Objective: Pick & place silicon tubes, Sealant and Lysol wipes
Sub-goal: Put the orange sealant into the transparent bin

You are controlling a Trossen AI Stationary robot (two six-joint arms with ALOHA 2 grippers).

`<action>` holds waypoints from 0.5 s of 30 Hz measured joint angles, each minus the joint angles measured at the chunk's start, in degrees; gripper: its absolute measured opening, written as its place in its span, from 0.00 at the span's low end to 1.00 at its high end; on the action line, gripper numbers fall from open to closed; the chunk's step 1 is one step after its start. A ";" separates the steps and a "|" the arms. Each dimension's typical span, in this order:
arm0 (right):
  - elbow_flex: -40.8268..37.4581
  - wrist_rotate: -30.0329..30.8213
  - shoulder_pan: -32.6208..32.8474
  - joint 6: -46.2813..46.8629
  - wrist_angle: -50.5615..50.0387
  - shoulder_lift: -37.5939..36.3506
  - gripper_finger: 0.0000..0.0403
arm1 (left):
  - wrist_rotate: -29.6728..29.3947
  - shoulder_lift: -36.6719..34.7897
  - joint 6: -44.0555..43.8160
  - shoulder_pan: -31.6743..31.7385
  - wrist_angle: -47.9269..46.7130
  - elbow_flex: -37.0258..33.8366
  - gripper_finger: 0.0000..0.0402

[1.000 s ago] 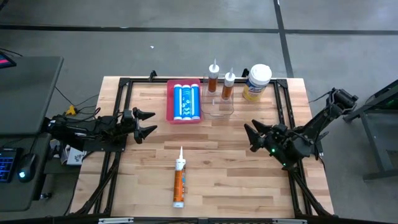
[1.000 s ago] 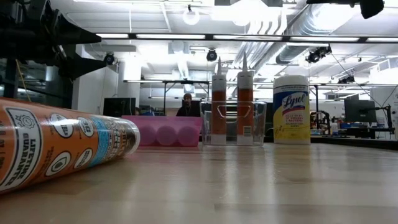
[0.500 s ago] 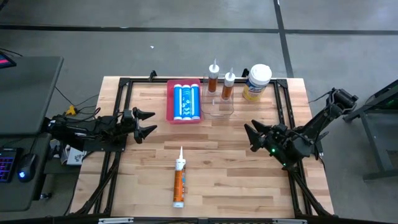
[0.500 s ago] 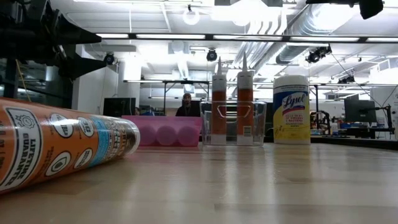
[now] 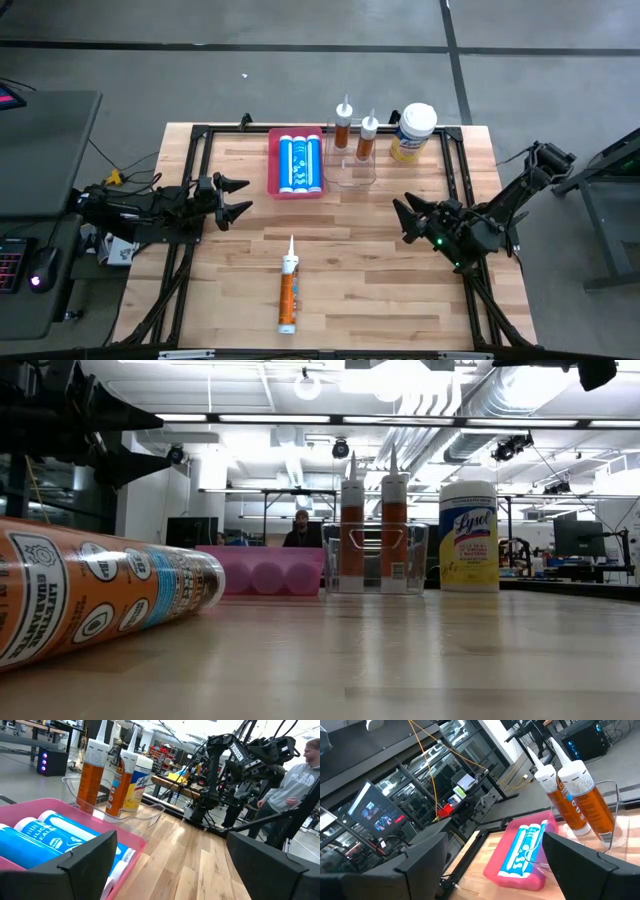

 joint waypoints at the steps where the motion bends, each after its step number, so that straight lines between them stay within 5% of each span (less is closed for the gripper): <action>1: 0.00 0.00 0.00 -0.02 0.00 0.00 0.80 | -0.02 0.01 0.00 -0.02 0.02 0.00 0.92; 15: 0.00 0.02 -0.04 -0.63 -0.15 0.00 0.80 | 1.31 0.01 0.00 0.00 -0.20 0.00 0.92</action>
